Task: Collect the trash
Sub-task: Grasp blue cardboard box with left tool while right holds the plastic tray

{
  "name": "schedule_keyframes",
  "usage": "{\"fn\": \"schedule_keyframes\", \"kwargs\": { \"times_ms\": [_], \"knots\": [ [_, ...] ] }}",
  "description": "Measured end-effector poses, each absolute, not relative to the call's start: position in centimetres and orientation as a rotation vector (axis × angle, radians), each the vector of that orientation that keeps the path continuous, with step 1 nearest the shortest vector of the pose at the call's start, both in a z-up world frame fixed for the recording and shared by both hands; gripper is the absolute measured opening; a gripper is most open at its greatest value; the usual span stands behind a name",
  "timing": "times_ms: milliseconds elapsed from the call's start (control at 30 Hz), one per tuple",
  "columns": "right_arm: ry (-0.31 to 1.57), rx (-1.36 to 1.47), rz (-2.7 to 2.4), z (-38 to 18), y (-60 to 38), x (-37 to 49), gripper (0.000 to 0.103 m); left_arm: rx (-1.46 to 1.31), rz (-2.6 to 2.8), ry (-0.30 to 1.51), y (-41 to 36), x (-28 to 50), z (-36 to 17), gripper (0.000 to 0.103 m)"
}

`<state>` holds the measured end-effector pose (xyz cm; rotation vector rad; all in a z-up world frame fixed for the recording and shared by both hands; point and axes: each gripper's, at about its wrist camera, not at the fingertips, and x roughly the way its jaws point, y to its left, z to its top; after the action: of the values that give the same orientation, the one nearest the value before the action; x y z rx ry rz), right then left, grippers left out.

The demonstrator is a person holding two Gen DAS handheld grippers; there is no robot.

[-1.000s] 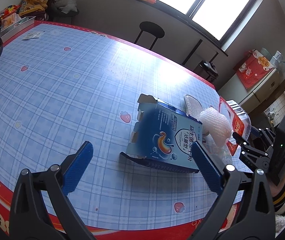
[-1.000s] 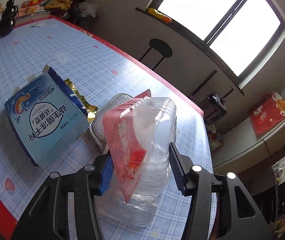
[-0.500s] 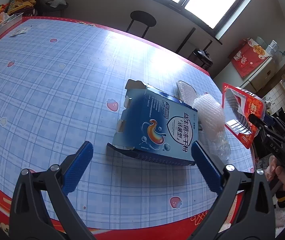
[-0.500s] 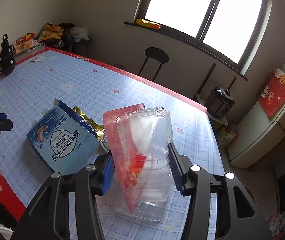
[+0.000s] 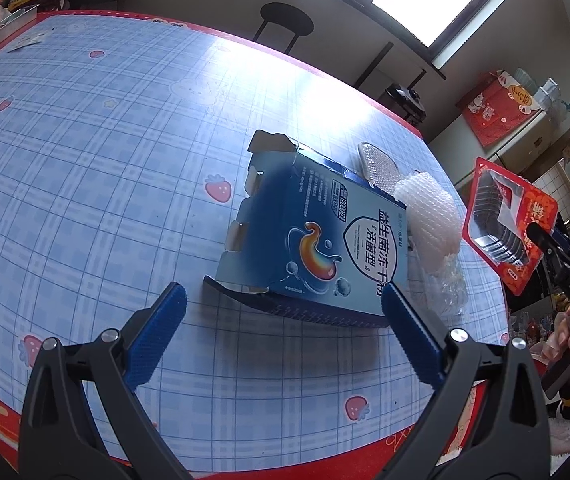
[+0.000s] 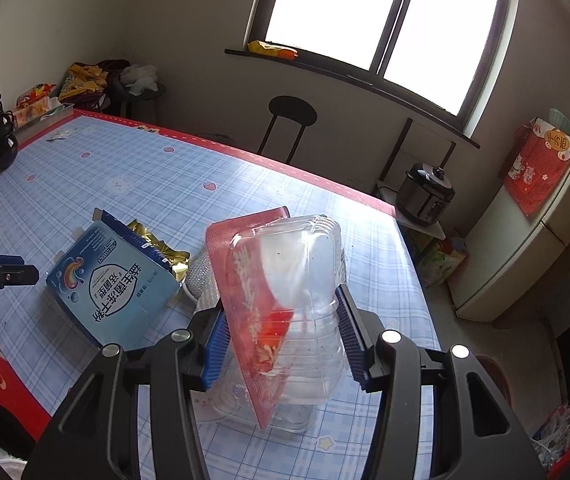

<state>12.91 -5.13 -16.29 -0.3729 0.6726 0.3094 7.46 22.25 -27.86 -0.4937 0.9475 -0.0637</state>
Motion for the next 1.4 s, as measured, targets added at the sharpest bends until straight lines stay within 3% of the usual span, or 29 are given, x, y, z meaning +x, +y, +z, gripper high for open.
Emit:
{"fn": "schedule_keyframes", "kwargs": {
  "times_ms": [533,1233,1400],
  "knots": [
    [0.696,-0.355,0.285,-16.8,-6.0,13.5,0.049,-0.629,-0.246,1.000,26.4,15.8,-30.3,0.091],
    [0.719,-0.365,0.286,-17.9,-5.8,14.0,0.050,-0.538,-0.400,1.073,21.6,19.9,-31.6,0.092],
    [0.723,-0.365,0.283,-17.8,-5.9,14.0,0.050,-0.500,-0.414,1.070,20.6,20.0,-31.8,0.096]
  ]
}}
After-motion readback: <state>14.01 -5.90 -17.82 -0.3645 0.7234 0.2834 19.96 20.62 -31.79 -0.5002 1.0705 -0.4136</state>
